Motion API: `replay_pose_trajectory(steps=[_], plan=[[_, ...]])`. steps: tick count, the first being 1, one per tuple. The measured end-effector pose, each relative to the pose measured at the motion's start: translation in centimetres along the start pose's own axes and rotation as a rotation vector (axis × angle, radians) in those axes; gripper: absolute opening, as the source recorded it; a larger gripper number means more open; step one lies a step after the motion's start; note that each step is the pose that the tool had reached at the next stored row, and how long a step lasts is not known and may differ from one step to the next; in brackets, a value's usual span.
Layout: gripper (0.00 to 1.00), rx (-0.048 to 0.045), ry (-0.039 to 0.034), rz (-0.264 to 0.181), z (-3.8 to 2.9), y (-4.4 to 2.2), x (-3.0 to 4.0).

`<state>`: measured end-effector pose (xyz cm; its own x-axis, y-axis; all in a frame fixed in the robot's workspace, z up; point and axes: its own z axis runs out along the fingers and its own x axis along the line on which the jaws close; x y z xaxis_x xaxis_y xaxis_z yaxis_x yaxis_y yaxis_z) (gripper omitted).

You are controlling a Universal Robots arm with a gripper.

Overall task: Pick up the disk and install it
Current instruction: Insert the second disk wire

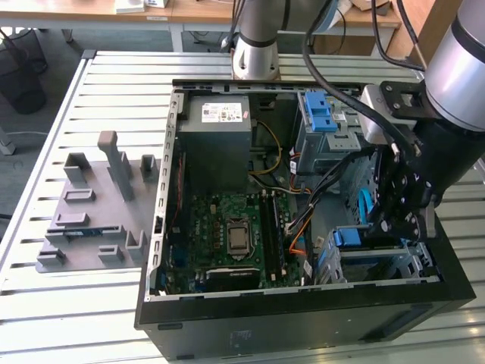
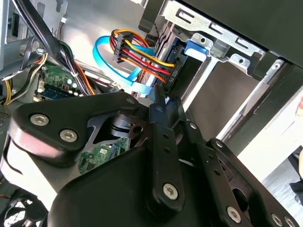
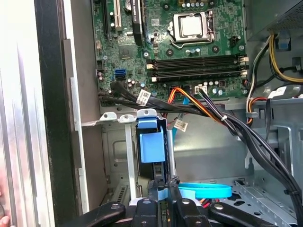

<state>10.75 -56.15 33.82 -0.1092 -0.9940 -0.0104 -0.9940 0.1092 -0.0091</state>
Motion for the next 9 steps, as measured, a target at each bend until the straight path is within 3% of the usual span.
replay_pose_trajectory(steps=[9], plan=[[0.22, 0.0, -0.0002, 0.0, -1.24, -0.01, -0.01]])
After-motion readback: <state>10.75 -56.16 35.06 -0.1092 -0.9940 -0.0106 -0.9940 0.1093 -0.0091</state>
